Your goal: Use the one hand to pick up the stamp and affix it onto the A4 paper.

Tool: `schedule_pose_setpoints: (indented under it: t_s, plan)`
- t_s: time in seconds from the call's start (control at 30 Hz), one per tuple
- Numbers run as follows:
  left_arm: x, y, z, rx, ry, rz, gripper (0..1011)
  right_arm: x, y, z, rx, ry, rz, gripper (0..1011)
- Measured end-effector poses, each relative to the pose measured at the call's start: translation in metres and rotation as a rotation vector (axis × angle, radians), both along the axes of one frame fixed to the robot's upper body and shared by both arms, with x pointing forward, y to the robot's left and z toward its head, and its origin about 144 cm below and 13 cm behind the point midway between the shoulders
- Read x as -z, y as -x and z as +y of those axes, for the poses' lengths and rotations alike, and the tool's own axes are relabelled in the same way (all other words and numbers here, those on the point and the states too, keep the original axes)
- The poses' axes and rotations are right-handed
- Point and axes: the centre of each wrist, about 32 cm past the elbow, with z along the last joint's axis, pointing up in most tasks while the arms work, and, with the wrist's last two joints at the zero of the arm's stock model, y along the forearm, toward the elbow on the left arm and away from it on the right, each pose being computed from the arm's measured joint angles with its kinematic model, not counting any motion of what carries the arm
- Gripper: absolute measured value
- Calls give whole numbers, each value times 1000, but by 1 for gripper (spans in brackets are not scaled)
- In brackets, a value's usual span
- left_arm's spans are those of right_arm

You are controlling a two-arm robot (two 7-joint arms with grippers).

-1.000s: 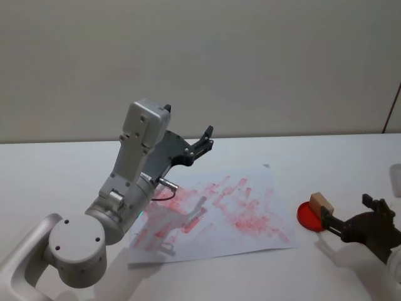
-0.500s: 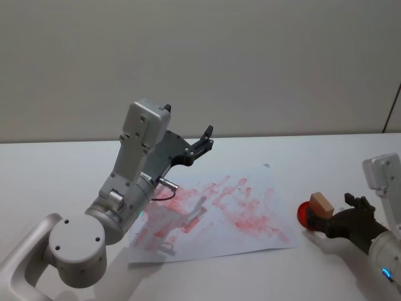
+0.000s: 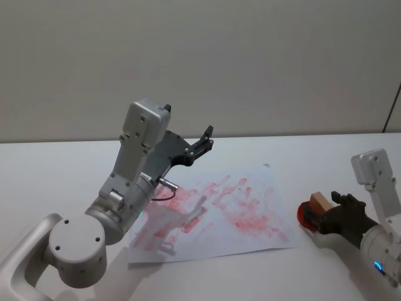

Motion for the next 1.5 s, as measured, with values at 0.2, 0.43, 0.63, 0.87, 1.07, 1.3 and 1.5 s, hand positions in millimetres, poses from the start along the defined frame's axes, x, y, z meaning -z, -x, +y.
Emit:
schedule_pose_setpoints:
  t_s: [0.2, 0.43, 0.63, 0.87, 1.07, 1.3, 1.5]
  plan:
    - [0, 0, 0, 0, 0, 0, 1001, 1, -3, 1, -5, 2, 3, 589]
    - [0, 0, 0, 0, 0, 0, 1001, 1, -4, 2, -8, 3, 4, 369]
    - [0, 0, 0, 0, 0, 0, 1001, 1, -5, 2, -10, 4, 4, 218]
    - [0, 0, 0, 0, 0, 0, 1001, -1, -5, 3, -16, 8, -31, 219]
    - [0, 0, 0, 0, 0, 0, 1001, -8, -8, 6, -32, 9, -94, 219]
    - [0, 0, 0, 0, 0, 0, 1001, -17, -15, 14, -86, -14, -175, 219]
    - [0, 0, 0, 0, 0, 0, 1001, -24, -27, 26, -157, -59, -217, 219]
